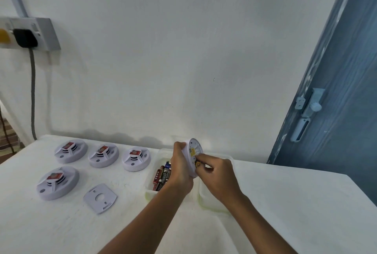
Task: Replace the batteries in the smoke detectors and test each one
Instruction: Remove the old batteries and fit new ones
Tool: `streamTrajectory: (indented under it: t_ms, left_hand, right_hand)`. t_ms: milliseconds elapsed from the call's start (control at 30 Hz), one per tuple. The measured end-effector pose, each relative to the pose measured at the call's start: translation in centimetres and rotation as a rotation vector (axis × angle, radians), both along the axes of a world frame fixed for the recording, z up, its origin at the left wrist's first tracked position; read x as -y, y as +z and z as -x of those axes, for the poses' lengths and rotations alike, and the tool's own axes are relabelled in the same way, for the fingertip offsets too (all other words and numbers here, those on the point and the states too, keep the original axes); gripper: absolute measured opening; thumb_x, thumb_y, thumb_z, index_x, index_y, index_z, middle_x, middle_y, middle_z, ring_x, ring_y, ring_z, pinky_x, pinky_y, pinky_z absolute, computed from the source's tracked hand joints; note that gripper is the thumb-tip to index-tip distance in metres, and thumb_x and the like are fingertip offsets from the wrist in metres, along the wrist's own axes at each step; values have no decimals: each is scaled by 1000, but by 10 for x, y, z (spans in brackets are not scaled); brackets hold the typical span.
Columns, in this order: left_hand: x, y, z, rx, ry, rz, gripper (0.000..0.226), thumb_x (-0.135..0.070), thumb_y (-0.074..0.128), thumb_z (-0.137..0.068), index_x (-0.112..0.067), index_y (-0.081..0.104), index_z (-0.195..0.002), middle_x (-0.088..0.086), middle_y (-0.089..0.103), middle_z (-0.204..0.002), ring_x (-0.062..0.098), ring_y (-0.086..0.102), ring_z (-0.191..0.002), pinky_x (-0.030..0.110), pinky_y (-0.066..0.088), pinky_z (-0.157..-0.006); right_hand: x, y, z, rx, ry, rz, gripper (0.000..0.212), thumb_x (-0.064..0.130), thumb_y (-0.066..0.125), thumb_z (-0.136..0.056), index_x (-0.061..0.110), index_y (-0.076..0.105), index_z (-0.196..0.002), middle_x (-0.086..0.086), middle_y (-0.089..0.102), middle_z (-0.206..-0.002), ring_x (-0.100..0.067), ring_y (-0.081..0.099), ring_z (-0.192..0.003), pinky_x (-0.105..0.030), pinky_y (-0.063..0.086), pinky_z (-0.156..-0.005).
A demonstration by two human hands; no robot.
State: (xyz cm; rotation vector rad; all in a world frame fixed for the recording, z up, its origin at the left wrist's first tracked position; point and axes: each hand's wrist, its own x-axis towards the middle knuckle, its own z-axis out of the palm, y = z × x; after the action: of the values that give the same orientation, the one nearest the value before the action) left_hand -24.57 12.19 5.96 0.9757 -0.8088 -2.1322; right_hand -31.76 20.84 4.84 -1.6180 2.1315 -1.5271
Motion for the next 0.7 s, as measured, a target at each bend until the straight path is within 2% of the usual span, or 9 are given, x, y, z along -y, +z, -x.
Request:
streamTrajectory:
  t_ms: [67, 167, 267, 300, 367, 467, 567, 633, 700]
  left_hand:
    - [1, 4, -2, -40, -29, -33, 44, -44, 43, -85, -7, 62, -99, 11, 58, -80, 24, 59, -79, 30, 47, -63]
    - [5, 4, -5, -126, -78, -99, 45, -46, 42, -83, -8, 59, -99, 7, 54, -75, 21, 54, -74, 29, 45, -62]
    - [6, 4, -7, -159, -133, -116, 45, -49, 38, -83, -9, 58, -93, 8, 51, -76, 21, 51, -70, 29, 44, -60]
    - [5, 4, -7, -168, -143, -116, 44, -48, 37, -84, -10, 58, -91, 8, 51, -76, 21, 51, -70, 29, 45, -61]
    - [3, 4, -7, -169, -135, -93, 44, -47, 38, -85, -9, 59, -96, 11, 54, -81, 23, 54, -75, 32, 46, -68]
    - [6, 0, -8, -106, -94, -34, 46, -45, 41, -85, -12, 59, -110, 13, 61, -96, 27, 58, -91, 37, 46, -82]
    - [8, -1, -14, -91, -96, -21, 43, -45, 40, -87, -14, 60, -111, 11, 62, -102, 28, 58, -99, 41, 43, -94]
    - [8, -1, -17, -100, -94, -28, 42, -44, 41, -87, -14, 60, -110, 11, 62, -102, 27, 58, -97, 40, 44, -92]
    - [7, -3, -21, -100, -88, -36, 42, -44, 43, -86, -14, 60, -110, 11, 61, -101, 26, 58, -94, 38, 45, -87]
  right_hand:
    - [-2, -2, 1, -53, 43, 26, 35, 23, 54, -84, 13, 72, -112, 1, 74, -106, -10, 69, -91, -27, 58, -79]
    - [-9, -4, 6, -185, 138, 21, 34, 26, 55, -89, 14, 70, -117, 10, 64, -121, -1, 59, -111, -15, 47, -96]
    - [-13, -8, 15, -310, 173, 52, 31, 29, 52, -92, 13, 72, -108, 3, 69, -116, -8, 62, -104, -17, 49, -89]
    - [-12, -8, 15, -285, 177, 63, 27, 27, 53, -93, 12, 71, -105, 0, 70, -110, -9, 63, -100, -18, 50, -84]
    - [-9, -4, 14, -91, 145, 112, 16, 18, 55, -94, 10, 67, -99, -2, 68, -98, -5, 63, -89, -15, 50, -74]
    - [0, -3, 28, 218, -75, 132, 8, 7, 57, -94, 13, 63, -96, -2, 69, -76, -9, 65, -70, -21, 52, -65]
    - [16, -17, 57, 237, -295, -251, 12, 13, 59, -90, 11, 59, -102, -9, 66, -79, -26, 66, -73, -37, 56, -72]
    - [26, -21, 66, 136, -329, -520, 8, 14, 56, -89, 7, 58, -90, -15, 65, -89, -31, 67, -75, -41, 58, -72]
    - [36, -23, 67, 63, -302, -679, 9, 12, 52, -89, 4, 56, -90, -19, 64, -96, -33, 67, -78, -41, 59, -73]
